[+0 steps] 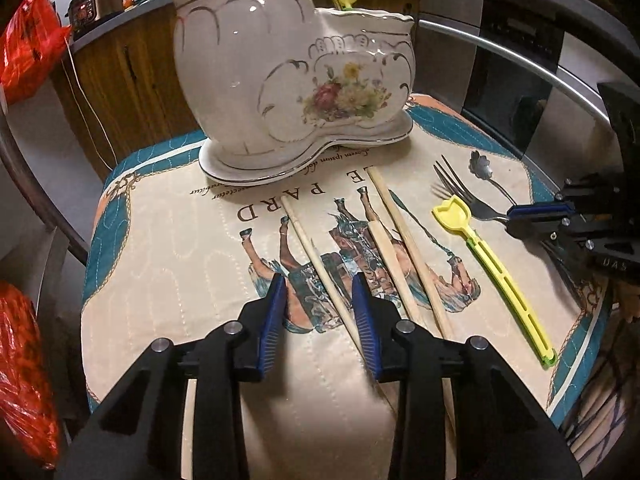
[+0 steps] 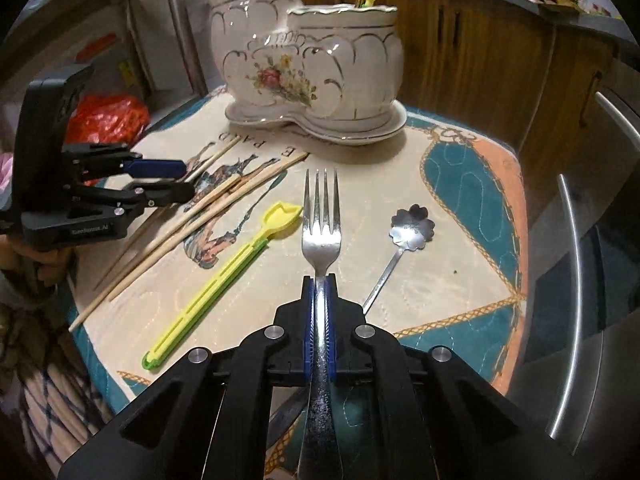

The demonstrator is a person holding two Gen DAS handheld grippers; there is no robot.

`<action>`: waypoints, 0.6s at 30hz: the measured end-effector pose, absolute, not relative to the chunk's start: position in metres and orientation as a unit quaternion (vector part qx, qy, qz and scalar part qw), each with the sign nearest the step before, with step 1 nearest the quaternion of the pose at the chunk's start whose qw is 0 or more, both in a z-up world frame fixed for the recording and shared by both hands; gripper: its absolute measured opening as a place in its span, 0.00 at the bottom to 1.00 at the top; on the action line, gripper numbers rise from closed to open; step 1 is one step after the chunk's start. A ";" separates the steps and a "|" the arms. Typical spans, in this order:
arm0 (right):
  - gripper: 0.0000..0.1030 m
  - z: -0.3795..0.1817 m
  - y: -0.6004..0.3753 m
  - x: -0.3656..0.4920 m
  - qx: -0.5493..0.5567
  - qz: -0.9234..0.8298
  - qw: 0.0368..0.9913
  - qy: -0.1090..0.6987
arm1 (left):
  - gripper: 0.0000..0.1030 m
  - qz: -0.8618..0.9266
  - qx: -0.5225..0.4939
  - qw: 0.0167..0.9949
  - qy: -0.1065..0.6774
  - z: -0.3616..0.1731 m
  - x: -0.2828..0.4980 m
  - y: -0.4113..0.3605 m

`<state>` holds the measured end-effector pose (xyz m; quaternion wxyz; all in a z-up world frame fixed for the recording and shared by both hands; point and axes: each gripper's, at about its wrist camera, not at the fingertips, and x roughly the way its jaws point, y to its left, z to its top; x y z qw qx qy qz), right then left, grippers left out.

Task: Organize utensils
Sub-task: 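Grasp the silver fork with the right tool while the left tool approaches the chopsticks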

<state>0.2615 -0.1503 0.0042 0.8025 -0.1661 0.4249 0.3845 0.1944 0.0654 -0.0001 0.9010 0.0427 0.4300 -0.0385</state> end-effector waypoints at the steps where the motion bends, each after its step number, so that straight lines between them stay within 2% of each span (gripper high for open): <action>1: 0.06 0.005 -0.148 0.264 -0.171 0.385 0.798 0.432 | 0.33 -0.040 0.045 0.899 0.435 0.001 0.196 0.065; 10: 0.07 0.013 -0.112 0.272 -0.291 0.362 0.729 0.503 | 0.34 -0.072 0.078 0.845 0.525 0.010 0.225 0.062; 15: 0.07 0.015 -0.101 0.277 -0.305 0.351 0.711 0.528 | 0.34 -0.075 0.081 0.825 0.554 0.010 0.240 0.058; 18: 0.06 0.015 -0.100 0.280 -0.296 0.350 0.709 0.536 | 0.26 -0.082 0.077 0.819 0.563 0.011 0.244 0.057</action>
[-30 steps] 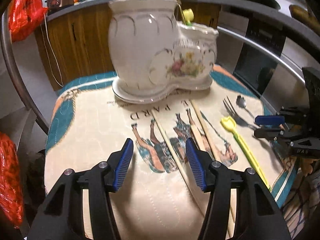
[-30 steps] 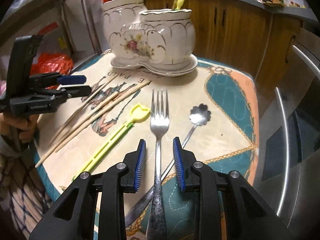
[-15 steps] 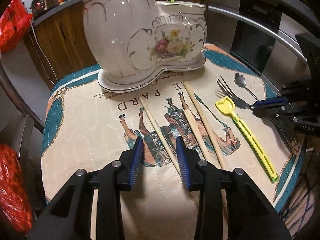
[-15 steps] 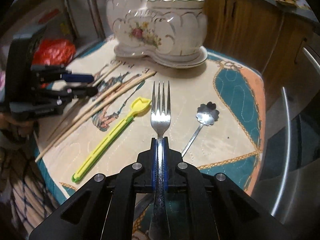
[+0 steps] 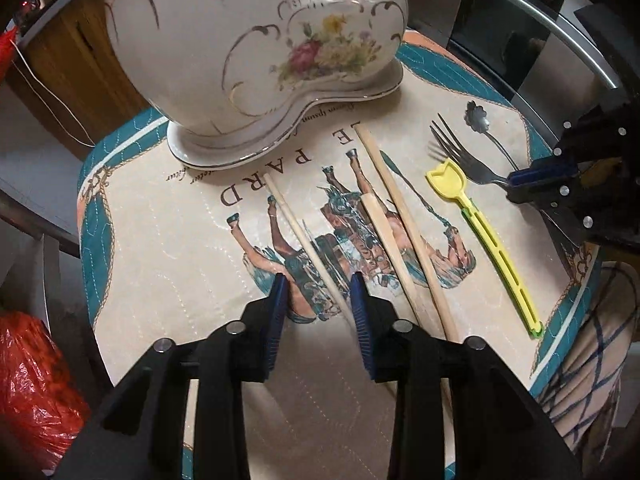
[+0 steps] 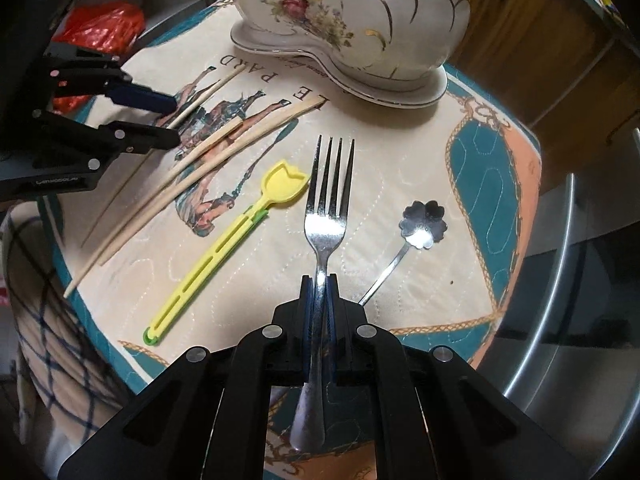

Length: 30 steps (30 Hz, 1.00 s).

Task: Organize utensils
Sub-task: 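Grasp the silver fork with the right tool while the left tool approaches the chopsticks, then lift the silver fork with the right tool while the left tool lifts a chopstick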

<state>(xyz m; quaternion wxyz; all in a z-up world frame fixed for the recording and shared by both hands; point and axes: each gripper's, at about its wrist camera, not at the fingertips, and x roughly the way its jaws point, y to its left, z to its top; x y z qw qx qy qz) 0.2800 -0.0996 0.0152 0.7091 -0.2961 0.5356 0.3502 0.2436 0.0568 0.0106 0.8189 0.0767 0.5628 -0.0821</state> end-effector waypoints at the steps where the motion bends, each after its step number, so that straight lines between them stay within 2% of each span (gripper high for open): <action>1: 0.06 0.015 -0.097 0.279 -0.294 0.350 0.711 0.534 | 0.20 -0.082 0.076 0.819 0.563 0.011 0.245 0.056; 3: 0.06 0.015 -0.099 0.278 -0.296 0.352 0.719 0.522 | 0.10 -0.079 0.075 0.823 0.557 0.013 0.246 0.055; 6: 0.06 0.023 -0.108 0.274 -0.269 0.365 0.736 0.502 | 0.04 -0.076 0.057 0.834 0.543 0.010 0.237 0.060; 20: 0.06 0.088 -0.138 0.276 -0.122 0.408 0.816 0.391 | 0.04 -0.103 -0.059 0.917 0.380 0.071 0.176 0.088; 30: 0.06 0.110 -0.144 0.281 -0.053 0.427 0.841 0.329 | 0.04 -0.094 -0.089 0.953 0.273 0.118 0.169 0.115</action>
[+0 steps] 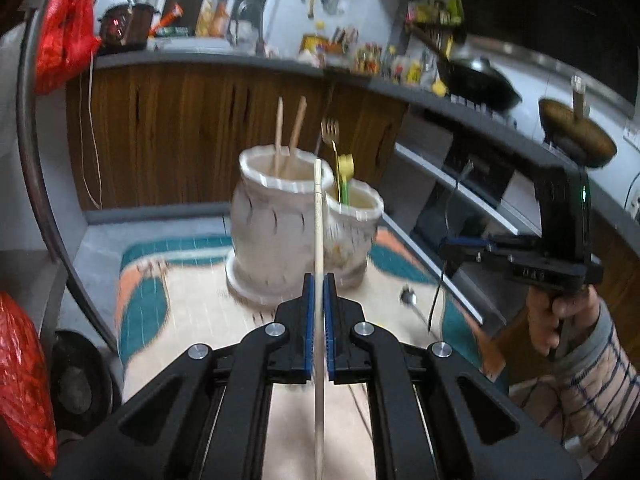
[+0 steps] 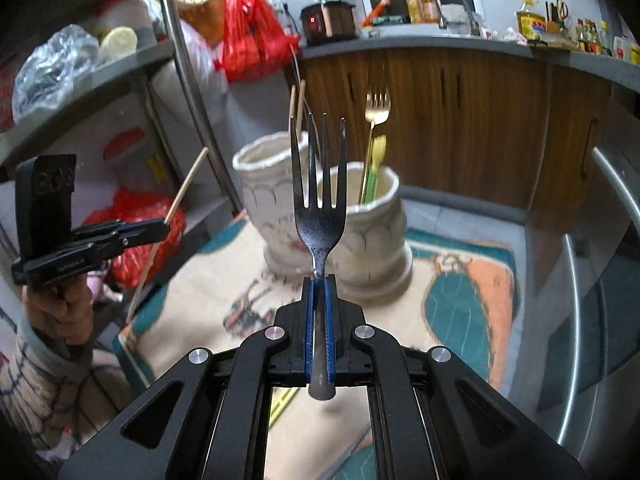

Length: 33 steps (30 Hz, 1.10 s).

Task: Organize utensils
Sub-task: 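Lift the silver fork with the right tool while the left tool lifts a chopstick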

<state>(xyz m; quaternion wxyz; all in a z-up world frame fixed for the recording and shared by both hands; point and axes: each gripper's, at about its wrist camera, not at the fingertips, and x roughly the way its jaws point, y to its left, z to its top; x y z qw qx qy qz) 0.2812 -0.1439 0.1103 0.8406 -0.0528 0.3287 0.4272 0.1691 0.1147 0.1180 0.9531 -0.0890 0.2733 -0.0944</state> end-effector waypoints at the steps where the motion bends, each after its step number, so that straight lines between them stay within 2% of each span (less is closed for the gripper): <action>1: 0.06 0.113 -0.144 0.282 -0.050 0.426 0.844 0.322 | 0.04 -0.089 -0.093 0.956 0.265 0.121 0.170 0.116; 19: 0.06 0.172 -0.130 0.306 -0.011 0.445 0.871 0.209 | 0.04 -0.073 -0.120 0.980 0.139 0.171 0.237 0.130; 33: 0.06 0.170 -0.101 0.341 -0.008 0.435 0.875 0.210 | 0.04 -0.019 -0.138 0.989 0.050 0.178 0.278 0.143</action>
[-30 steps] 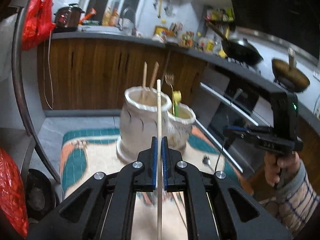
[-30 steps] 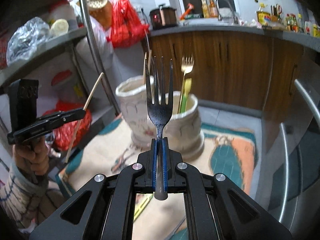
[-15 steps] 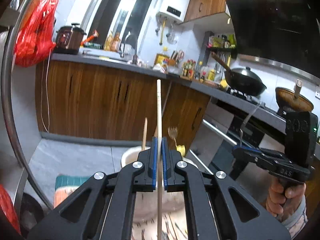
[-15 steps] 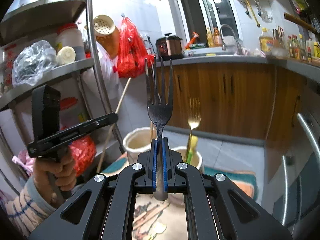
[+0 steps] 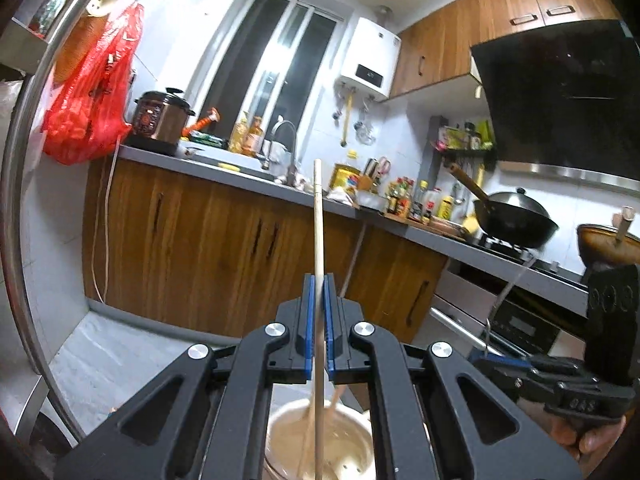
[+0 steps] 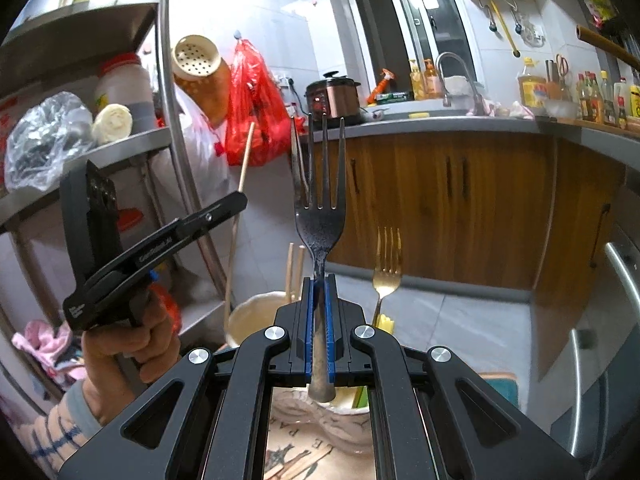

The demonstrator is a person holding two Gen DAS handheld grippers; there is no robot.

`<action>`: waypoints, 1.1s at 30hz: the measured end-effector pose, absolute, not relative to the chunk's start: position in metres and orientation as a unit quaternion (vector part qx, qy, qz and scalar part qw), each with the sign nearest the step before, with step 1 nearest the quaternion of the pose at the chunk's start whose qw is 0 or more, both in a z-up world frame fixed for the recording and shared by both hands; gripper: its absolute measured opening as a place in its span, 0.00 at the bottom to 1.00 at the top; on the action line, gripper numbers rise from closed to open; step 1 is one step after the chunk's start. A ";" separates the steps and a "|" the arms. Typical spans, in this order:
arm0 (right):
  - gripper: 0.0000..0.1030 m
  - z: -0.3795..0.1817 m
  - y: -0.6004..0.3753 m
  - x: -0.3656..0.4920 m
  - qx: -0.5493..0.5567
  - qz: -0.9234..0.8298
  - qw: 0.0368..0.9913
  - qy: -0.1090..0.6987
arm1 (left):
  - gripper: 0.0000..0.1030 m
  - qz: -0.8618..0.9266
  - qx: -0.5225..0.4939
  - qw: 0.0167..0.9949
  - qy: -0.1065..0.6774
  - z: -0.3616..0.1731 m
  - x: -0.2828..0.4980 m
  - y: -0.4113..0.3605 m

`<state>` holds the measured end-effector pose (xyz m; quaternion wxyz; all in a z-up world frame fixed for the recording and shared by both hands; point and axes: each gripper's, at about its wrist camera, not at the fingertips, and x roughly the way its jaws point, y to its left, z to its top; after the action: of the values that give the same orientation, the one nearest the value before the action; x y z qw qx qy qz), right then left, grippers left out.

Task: Organize utensils
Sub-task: 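Lift the silver fork with the right tool while the left tool lifts a chopstick, then drop the fork into the smaller vase while the left tool drops the chopstick into the larger vase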

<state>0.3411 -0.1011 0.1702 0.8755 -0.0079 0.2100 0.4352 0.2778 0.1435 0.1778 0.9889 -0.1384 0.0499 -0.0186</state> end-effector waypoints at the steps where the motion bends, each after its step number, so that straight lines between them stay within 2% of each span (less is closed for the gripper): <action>1: 0.06 0.169 -0.099 0.342 -0.010 0.433 0.876 0.211 | 0.04 -0.015 -0.143 0.989 0.046 0.174 0.280 0.144; 6: 0.06 0.163 -0.096 0.344 -0.023 0.415 0.885 0.211 | 0.04 -0.008 -0.147 0.988 0.052 0.154 0.284 0.141; 16: 0.06 0.133 -0.084 0.350 -0.056 0.396 0.882 0.249 | 0.04 -0.001 -0.083 0.992 0.091 0.125 0.264 0.119; 33: 0.06 0.097 -0.070 0.371 -0.056 0.383 0.872 0.301 | 0.04 0.032 -0.022 0.988 0.147 0.112 0.272 0.106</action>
<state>0.3708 -0.0703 0.0971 0.8717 -0.0562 0.3007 0.3828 0.2718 0.1058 0.1119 0.9883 -0.0222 0.1471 0.0322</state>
